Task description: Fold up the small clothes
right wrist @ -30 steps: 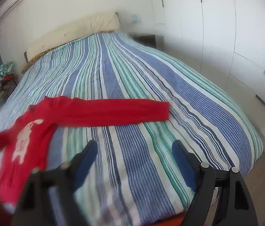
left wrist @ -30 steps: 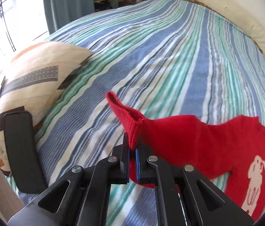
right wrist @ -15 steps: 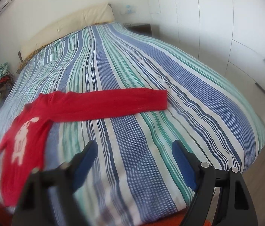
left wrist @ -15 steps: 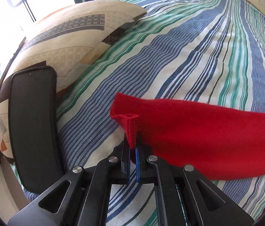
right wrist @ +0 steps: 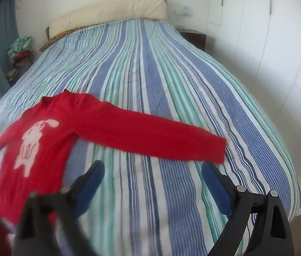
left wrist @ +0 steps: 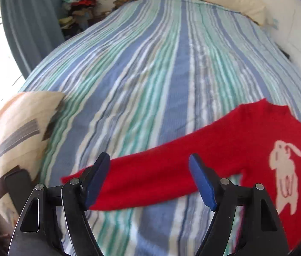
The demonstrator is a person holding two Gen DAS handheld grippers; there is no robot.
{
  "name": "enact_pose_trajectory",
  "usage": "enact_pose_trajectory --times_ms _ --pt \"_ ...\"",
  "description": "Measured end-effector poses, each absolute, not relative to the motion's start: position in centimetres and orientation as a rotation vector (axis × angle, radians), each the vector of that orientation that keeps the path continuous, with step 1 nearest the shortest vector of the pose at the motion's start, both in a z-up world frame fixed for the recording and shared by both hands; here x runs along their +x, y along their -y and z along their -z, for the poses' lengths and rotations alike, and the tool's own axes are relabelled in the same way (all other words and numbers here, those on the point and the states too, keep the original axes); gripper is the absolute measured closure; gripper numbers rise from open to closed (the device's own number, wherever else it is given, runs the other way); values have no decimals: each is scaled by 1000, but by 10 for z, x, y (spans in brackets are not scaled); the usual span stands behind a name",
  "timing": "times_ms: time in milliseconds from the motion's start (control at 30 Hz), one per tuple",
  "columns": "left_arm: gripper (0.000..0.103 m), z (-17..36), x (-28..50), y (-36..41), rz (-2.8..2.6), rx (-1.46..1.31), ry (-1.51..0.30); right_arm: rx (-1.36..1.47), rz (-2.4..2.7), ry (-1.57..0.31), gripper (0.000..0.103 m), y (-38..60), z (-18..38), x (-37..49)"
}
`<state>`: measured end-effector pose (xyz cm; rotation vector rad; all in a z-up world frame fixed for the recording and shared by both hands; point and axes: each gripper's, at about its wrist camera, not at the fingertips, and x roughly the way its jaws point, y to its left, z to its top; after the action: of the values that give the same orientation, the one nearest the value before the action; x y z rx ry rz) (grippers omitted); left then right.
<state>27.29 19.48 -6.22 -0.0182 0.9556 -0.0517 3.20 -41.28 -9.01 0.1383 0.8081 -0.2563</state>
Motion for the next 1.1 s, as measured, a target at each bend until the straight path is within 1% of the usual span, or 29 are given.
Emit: enact_pose_trajectory --times_ms 33,67,167,233,267,400,533,600,633,667,700,733,767,867,900,967,1033,1100 --pt "15 61 290 -175 135 -36 -963 134 209 -802 12 408 85 57" --pt "14 63 308 -152 206 -35 -970 137 155 -792 12 401 80 83" --pt "16 88 362 -85 325 79 -1022 147 -20 -808 12 381 79 170" --pt "16 107 382 -50 390 166 -1070 146 -110 -866 12 368 93 228" --pt "18 115 391 -37 411 199 -1077 138 -156 -903 12 361 101 254" --pt "18 141 426 -9 449 255 -1114 70 -249 -991 12 345 134 328" --pt "18 166 441 3 513 275 -1193 47 -293 -1055 12 341 165 378" --pt "18 170 437 13 556 302 -1201 64 -338 -1083 15 337 178 396" --pt "32 171 433 17 578 315 -1189 60 -362 -1102 21 333 185 403" --pt "73 171 428 21 604 323 -1190 52 -399 -1133 35 327 193 409" --pt "96 169 426 24 609 333 -1185 35 -437 -1168 48 320 201 413" --pt "99 163 421 27 599 346 -1150 -16 -435 -1188 93 312 206 413" --pt "99 156 416 30 578 374 -1096 -76 -410 -1190 98 306 207 412" --pt "99 141 417 27 513 365 -989 -154 -350 -1089 98 298 184 401" --pt "99 143 422 24 479 353 -978 -168 -316 -1046 98 301 175 400" --pt "99 158 431 18 435 331 -1013 -181 -248 -1003 98 302 169 405" --pt "98 173 430 18 407 364 -1018 -186 -186 -1034 98 302 181 415" --pt "90 174 428 23 376 393 -989 -227 -149 -1077 98 299 202 417"
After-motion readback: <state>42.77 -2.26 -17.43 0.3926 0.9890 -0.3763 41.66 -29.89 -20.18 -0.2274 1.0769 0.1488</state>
